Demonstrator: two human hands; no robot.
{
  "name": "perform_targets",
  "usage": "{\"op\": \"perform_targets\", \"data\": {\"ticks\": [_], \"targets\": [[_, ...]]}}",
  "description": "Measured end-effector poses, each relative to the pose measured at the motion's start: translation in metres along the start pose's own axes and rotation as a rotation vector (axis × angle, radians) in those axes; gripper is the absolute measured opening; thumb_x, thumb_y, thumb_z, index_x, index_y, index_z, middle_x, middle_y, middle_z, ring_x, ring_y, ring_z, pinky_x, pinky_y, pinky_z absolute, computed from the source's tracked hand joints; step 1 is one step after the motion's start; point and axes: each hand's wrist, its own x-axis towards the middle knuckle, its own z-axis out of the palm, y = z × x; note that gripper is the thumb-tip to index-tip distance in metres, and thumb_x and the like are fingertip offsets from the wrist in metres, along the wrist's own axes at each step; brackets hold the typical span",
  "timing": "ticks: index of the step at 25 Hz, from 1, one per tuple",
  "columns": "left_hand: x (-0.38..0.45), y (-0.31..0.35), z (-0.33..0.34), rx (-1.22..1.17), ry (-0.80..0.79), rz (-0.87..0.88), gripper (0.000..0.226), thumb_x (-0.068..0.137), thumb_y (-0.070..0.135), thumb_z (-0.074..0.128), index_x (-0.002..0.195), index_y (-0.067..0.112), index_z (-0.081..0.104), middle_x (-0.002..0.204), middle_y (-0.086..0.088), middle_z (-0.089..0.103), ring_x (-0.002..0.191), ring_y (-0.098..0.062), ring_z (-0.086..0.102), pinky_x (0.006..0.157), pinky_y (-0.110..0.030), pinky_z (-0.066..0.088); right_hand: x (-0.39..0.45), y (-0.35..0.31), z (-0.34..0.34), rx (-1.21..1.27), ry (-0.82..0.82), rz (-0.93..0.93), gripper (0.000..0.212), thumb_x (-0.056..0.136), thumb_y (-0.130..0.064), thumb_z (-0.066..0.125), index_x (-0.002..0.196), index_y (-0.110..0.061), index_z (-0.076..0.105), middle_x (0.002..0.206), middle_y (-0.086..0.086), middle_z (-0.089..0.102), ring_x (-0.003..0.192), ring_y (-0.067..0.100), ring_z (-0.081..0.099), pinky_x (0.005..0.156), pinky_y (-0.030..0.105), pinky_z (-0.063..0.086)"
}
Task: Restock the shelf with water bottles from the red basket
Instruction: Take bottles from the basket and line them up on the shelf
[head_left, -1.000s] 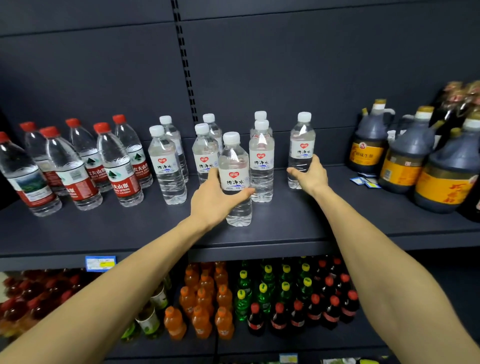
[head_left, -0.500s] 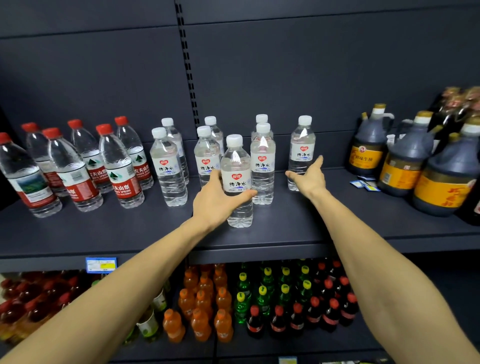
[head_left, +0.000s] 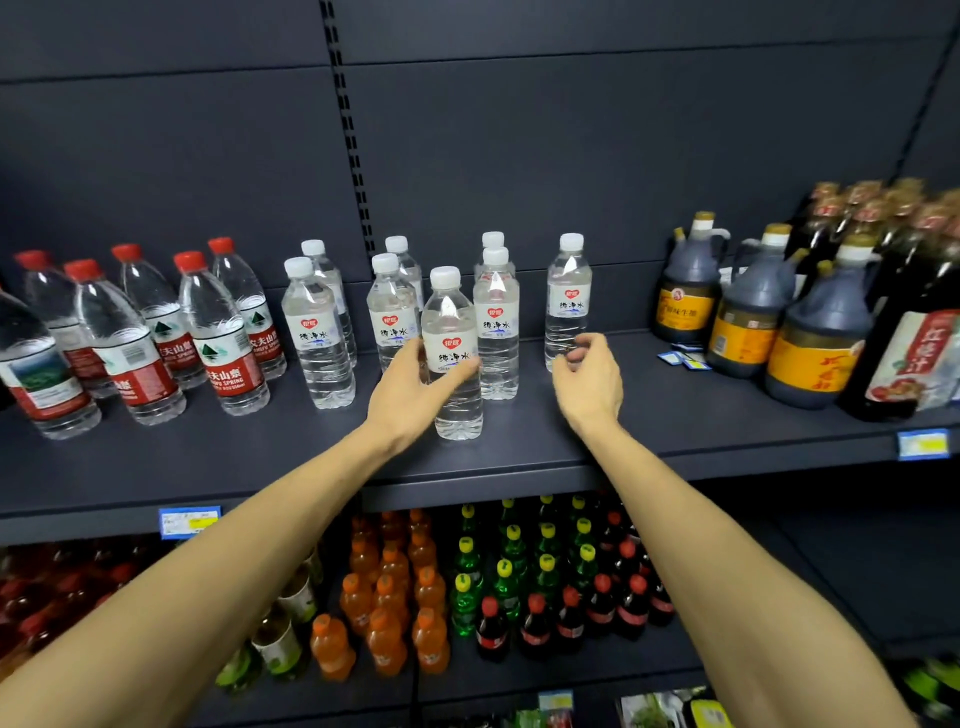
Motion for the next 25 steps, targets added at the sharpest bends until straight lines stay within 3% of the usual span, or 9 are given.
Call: {"op": "perform_targets", "data": {"ticks": [4, 7, 9, 13, 15, 18, 20, 25], "targets": [[-0.002, 0.000, -0.004, -0.151, 0.023, -0.086, 0.065, 0.070, 0.061, 0.067, 0.121, 0.021, 0.060, 0.112, 0.009, 0.069, 0.103, -0.016, 0.067, 0.094, -0.050, 0.057, -0.028, -0.016, 0.001, 0.029, -0.133, -0.131, 0.027, 0.085, -0.026, 0.066, 0.112, -0.025, 0.064, 0.092, -0.013, 0.066, 0.079, 0.010, 0.064, 0.084, 0.039, 0.056], [-0.003, 0.012, 0.003, -0.384, 0.026, -0.197, 0.027, 0.091, 0.022, 0.065, 0.115, 0.011, 0.066, 0.100, 0.004, 0.069, 0.101, -0.018, 0.065, 0.087, -0.051, 0.061, -0.043, -0.025, 0.004, 0.063, -0.229, -0.185, 0.032, 0.082, -0.032, 0.070, 0.114, -0.030, 0.065, 0.095, -0.016, 0.070, 0.080, 0.004, 0.066, 0.086, 0.039, 0.057], [-0.005, 0.019, 0.009, -0.498, -0.004, -0.226, 0.020, 0.095, 0.011, 0.056, 0.110, 0.010, 0.069, 0.096, 0.004, 0.070, 0.096, -0.015, 0.066, 0.090, -0.048, 0.060, -0.050, -0.026, 0.007, 0.070, -0.288, -0.211, 0.044, 0.079, -0.045, 0.073, 0.120, -0.032, 0.063, 0.099, -0.018, 0.070, 0.086, 0.000, 0.067, 0.088, 0.038, 0.058], [-0.008, 0.023, 0.014, -0.598, -0.120, -0.231, 0.025, 0.101, 0.012, 0.045, 0.098, 0.024, 0.067, 0.100, 0.007, 0.071, 0.097, -0.009, 0.065, 0.088, -0.035, 0.057, -0.060, -0.025, 0.008, 0.032, -0.354, -0.208, 0.072, 0.065, -0.070, 0.075, 0.126, -0.036, 0.060, 0.106, -0.020, 0.072, 0.093, 0.000, 0.068, 0.089, 0.036, 0.058], [-0.004, 0.014, 0.013, -0.611, -0.139, -0.242, 0.022, 0.103, 0.017, 0.046, 0.106, 0.024, 0.066, 0.113, 0.005, 0.070, 0.108, -0.012, 0.064, 0.083, -0.033, 0.056, -0.064, -0.026, 0.003, -0.046, -0.281, -0.203, 0.071, 0.063, -0.075, 0.073, 0.121, -0.037, 0.060, 0.104, -0.022, 0.071, 0.091, -0.002, 0.067, 0.084, 0.031, 0.057], [0.003, -0.003, 0.015, -0.528, -0.124, -0.268, 0.024, 0.104, 0.029, 0.052, 0.121, 0.017, 0.063, 0.126, 0.001, 0.064, 0.115, -0.016, 0.061, 0.087, -0.041, 0.057, -0.065, -0.026, -0.007, -0.122, -0.192, -0.196, 0.057, 0.066, -0.072, 0.069, 0.111, -0.040, 0.058, 0.101, -0.020, 0.067, 0.092, 0.003, 0.064, 0.081, 0.031, 0.052], [0.004, -0.015, 0.018, -0.475, -0.135, -0.271, 0.022, 0.103, 0.033, 0.054, 0.113, 0.018, 0.065, 0.120, 0.000, 0.068, 0.109, -0.016, 0.064, 0.086, -0.043, 0.055, -0.062, -0.017, -0.015, -0.125, -0.163, -0.188, 0.053, 0.067, -0.071, 0.067, 0.109, -0.040, 0.057, 0.103, -0.019, 0.065, 0.093, 0.007, 0.064, 0.081, 0.033, 0.051], [0.002, -0.038, 0.024, -0.298, -0.133, -0.143, 0.009, 0.100, 0.027, 0.062, 0.097, 0.023, 0.070, 0.110, -0.003, 0.073, 0.100, -0.018, 0.068, 0.075, -0.029, 0.054, -0.034, 0.002, -0.036, -0.085, -0.158, -0.096, 0.055, 0.068, -0.065, 0.065, 0.115, -0.037, 0.058, 0.111, -0.013, 0.063, 0.100, 0.016, 0.064, 0.086, 0.038, 0.052]]}}
